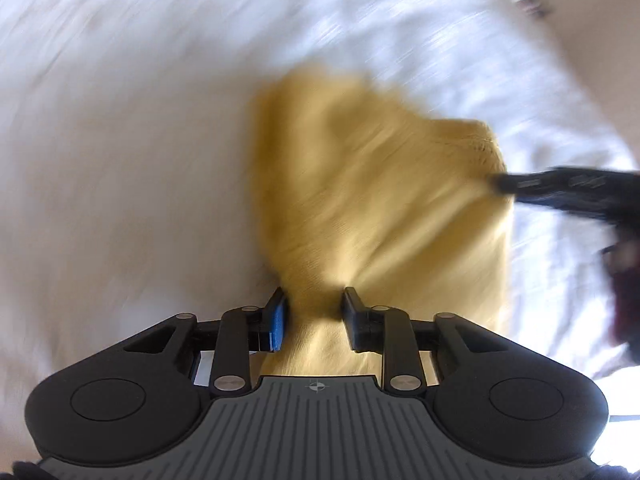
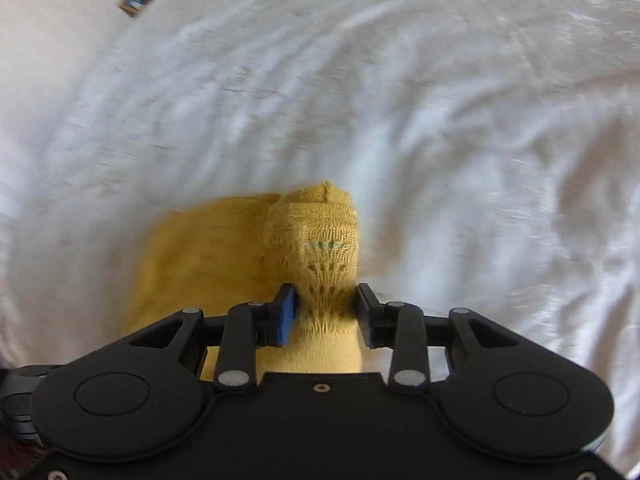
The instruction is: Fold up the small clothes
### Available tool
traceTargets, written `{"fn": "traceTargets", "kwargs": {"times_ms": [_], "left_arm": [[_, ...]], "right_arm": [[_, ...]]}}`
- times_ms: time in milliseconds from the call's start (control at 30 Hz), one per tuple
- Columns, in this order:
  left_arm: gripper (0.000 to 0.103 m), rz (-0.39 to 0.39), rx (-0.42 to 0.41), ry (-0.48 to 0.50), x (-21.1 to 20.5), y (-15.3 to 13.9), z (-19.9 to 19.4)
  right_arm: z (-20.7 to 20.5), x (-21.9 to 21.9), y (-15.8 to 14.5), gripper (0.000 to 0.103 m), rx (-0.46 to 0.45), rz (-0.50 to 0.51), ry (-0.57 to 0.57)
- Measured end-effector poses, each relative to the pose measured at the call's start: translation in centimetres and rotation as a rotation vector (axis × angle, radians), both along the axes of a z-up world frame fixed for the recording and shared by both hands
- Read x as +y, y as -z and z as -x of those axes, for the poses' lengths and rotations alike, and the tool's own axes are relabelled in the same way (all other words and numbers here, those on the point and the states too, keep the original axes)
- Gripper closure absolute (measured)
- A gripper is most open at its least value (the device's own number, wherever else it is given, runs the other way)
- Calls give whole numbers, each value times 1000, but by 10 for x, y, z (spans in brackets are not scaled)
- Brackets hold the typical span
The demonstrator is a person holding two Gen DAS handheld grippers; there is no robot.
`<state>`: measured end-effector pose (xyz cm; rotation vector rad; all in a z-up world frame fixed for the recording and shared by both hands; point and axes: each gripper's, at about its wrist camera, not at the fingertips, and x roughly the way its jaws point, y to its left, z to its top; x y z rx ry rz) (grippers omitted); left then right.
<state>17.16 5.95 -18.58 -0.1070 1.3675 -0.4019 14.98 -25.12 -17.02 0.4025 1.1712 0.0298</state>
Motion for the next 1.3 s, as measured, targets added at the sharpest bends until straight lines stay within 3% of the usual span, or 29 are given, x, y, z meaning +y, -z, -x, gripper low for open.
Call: {"fn": "traceTargets", "kwargs": {"times_ms": [133, 200, 267, 367, 467, 567, 733, 833, 1033, 1300], "left_arm": [[71, -17, 8, -51, 7, 1, 9], [72, -58, -51, -41, 3, -16, 12], [72, -77, -139, -24, -4, -35, 15], [69, -73, -255, -4, -18, -58, 2], [60, -80, -307, 13, -36, -63, -17], [60, -118, -333, 20, -52, -56, -39], [59, -167, -259, -45, -57, -27, -69], [49, -172, -231, -67, -48, -10, -77], [36, -153, -230, -81, -39, -4, -77], [19, -91, -197, -78, -33, -6, -78]], "right_arm": [[12, -28, -2, 55, -40, -22, 90], [17, -28, -13, 51, -95, -19, 40], [19, -26, -20, 40, -131, -17, -10], [19, -15, -24, 39, -157, 28, -87], [15, -6, -18, 31, -145, 62, -136], [8, -3, -10, 29, -124, 87, -168], [-14, -1, 4, 24, -92, 108, -205], [-30, -1, 16, 18, -66, 119, -207], [-58, -12, 38, 11, -18, 132, -144], [-45, -21, 23, 8, -79, 78, -117]]}}
